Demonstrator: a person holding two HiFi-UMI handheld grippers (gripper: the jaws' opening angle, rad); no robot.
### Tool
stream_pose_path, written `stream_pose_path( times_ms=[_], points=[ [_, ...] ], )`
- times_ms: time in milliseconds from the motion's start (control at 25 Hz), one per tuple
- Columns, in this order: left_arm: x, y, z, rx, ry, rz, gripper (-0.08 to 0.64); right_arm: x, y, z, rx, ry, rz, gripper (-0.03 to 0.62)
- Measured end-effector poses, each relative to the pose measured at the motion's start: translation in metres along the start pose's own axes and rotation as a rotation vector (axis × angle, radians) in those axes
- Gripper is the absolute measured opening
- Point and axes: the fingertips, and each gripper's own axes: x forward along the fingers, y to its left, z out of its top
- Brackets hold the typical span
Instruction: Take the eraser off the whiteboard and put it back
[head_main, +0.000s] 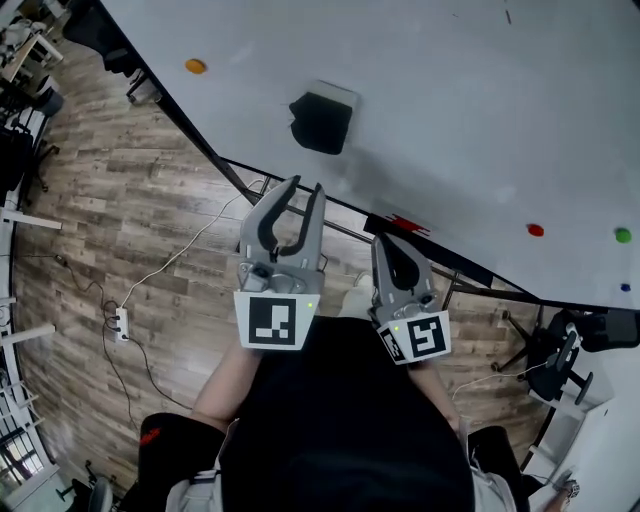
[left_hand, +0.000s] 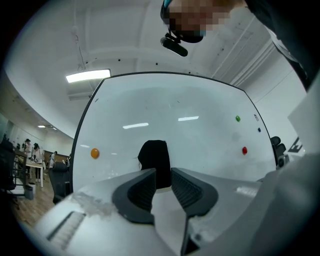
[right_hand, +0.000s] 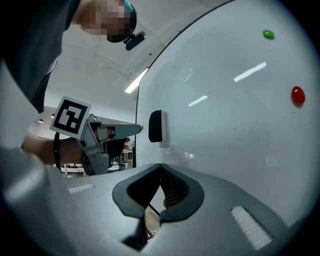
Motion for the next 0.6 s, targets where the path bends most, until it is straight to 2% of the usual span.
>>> stream_pose_path(
  times_ms=[440,600],
  points=[
    [0.031,-0.001,0.006,-0.019,0.052,0.076,0.249,0.010,-0.027,0.004,0.000,0.015,0.110,0.003],
    [0.040,0.001,0.007,-0.033,0.065,0.098,0.282,0.013,-0.029,0.002,0.000,0.019,0.135,0.003]
  ],
)
